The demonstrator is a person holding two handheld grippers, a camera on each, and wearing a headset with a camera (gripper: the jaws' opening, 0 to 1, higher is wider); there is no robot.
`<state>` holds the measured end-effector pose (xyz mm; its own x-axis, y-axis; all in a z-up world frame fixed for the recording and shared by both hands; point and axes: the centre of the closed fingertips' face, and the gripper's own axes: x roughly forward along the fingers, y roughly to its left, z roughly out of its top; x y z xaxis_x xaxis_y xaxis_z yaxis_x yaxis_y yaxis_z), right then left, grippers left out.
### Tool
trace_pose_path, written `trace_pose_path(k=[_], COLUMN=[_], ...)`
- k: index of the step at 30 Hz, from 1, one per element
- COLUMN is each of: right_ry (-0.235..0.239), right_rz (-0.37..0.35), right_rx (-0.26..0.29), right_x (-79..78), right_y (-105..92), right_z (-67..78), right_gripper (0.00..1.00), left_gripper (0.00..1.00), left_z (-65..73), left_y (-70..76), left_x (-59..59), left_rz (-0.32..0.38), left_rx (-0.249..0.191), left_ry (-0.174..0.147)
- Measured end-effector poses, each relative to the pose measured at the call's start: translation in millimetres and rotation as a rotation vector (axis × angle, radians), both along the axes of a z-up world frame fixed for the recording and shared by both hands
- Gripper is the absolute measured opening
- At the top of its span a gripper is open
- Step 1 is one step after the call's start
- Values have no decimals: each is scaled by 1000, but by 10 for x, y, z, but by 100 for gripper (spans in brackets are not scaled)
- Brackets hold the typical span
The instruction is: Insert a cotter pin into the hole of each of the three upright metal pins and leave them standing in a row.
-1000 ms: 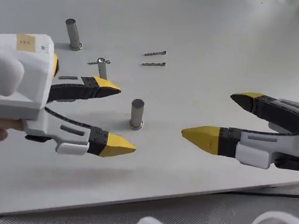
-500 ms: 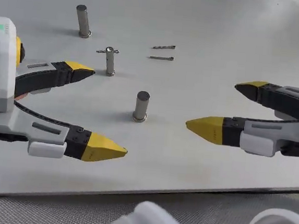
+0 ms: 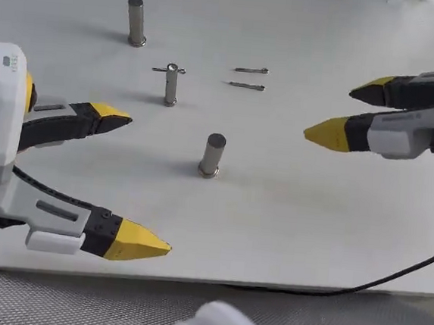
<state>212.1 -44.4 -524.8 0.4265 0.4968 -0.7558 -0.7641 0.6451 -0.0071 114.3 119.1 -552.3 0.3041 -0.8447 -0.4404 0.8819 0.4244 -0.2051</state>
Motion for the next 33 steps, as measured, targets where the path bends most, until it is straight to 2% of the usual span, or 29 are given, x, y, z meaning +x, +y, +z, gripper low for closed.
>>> trace_pose_path(k=[2, 4, 6, 8, 10, 11, 13, 15, 20, 24, 27, 29, 33], right_ry=[27, 33, 43, 38, 29, 22, -15, -16, 14, 35, 46, 63, 53], right_rz=[33, 70, 111, 164, 220, 258, 295, 328, 391, 434, 470, 486, 510], right_rx=[-49, -71, -66, -96, -147, -185, -257, -297, -319, -334, -358, -364, -368], right_x=[63, 84, 132, 180, 237, 327, 468, 527, 669, 750, 790, 767, 853], right_y=[-5, 71, 153, 231, 285, 297, 305, 313, 412, 462, 485, 508, 537], right_z=[-50, -55, -57, -67, -96, -131, -178, -233, -394, -531, -652, -681, -790], right_gripper=[37, 36, 35, 34, 34, 34, 34, 32, 29, 23, 19, 19, 16], left_gripper=[99, 99, 99, 99, 99, 99, 99, 99, 99, 99, 99, 99, 99], left_z=[50, 91, 110, 146, 173, 183, 183, 179, 138, 99, 96, 95, 78], left_y=[33, 61, 94, 118, 131, 140, 162, 182, 251, 317, 345, 356, 381], left_x=[40, 53, 68, 59, 31, 20, 8, 9, -28, -17, -10, -5, 18], left_rz=[34, 65, 100, 117, 125, 132, 145, 164, 193, 227, 247, 255, 273], left_rx=[-12, -29, -37, -50, -54, -52, -55, -63, -57, -51, -57, -62, -62], left_ry=[-13, 1, 12, 7, 6, 1, 1, 1, 8, 20, 21, 24, 23])
